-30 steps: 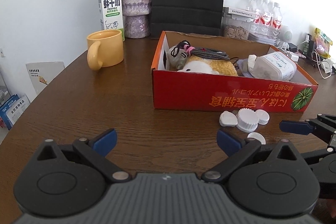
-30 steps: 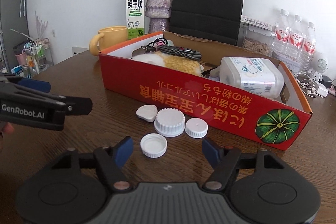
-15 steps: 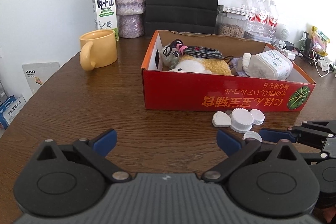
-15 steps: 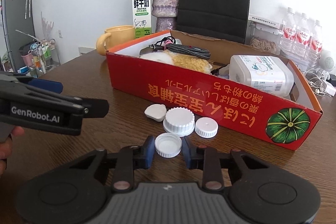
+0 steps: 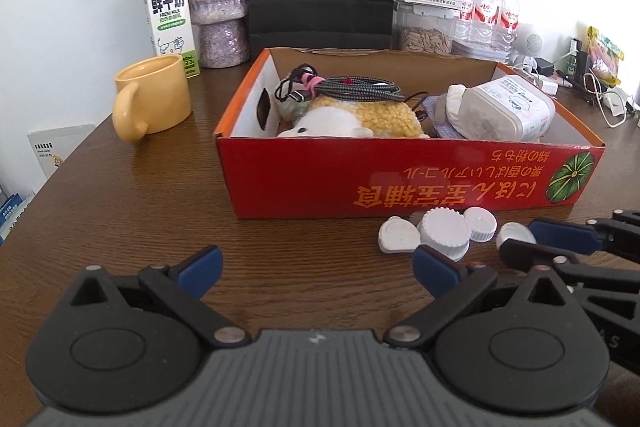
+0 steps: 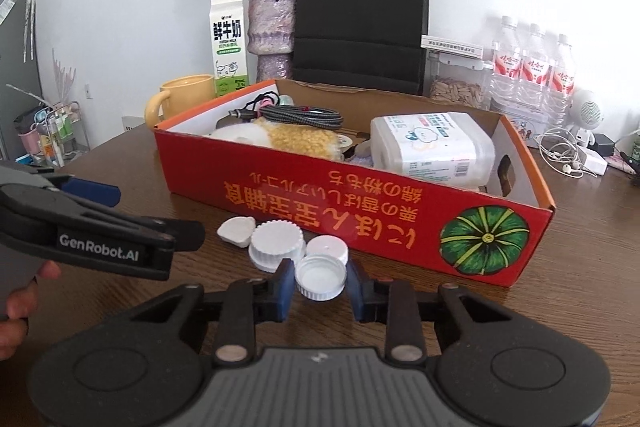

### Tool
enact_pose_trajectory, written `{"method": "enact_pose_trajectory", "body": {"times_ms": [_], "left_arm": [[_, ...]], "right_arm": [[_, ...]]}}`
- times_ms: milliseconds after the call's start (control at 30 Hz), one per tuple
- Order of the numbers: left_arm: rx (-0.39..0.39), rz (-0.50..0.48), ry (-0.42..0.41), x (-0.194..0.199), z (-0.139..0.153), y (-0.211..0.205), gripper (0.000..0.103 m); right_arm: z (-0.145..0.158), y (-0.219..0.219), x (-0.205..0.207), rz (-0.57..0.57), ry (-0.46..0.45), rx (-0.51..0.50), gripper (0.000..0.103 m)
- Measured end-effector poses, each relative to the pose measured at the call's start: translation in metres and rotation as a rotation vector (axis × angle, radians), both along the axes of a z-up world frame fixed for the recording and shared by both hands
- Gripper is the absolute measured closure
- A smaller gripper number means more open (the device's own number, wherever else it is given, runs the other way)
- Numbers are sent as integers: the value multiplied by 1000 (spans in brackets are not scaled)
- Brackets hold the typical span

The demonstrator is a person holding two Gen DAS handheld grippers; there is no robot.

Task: Organize objects
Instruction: 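Grasp the white oval cap with the left gripper while the right holds its cap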

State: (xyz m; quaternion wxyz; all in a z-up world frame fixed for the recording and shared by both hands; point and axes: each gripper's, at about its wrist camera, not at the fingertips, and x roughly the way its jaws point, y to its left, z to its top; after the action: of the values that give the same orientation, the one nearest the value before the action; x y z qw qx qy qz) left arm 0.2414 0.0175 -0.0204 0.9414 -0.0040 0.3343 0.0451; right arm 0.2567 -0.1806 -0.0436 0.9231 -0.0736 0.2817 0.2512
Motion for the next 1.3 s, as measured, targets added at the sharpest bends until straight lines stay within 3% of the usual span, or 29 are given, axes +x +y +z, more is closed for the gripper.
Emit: {"method": "enact_pose_trajectory", "body": {"times_ms": [533,700,833,933,1067,1300], "left_arm": [[44,5,29,26,-14,-18,0],[28,-4,25,27,-15,-20,6],[0,-30,26,27,-15,-21,32],[-20,-43,10,25,-15,-22,44],[-46,-60,-4,22,-14,-21,75],[-53,-72,-37,16,-12,-21,75]], "right_arm": [[-3,-35,9,-85,-12,37,76],[-4,-33,8,-76,-14,37,76],[-5,-33,7,-72,-19,38,76],[-6,-32,4,-66,-29,38,76],[-5,-30,2,-60,-40,36,76],[-5,-31,0,-61,-51,43,76]]}}
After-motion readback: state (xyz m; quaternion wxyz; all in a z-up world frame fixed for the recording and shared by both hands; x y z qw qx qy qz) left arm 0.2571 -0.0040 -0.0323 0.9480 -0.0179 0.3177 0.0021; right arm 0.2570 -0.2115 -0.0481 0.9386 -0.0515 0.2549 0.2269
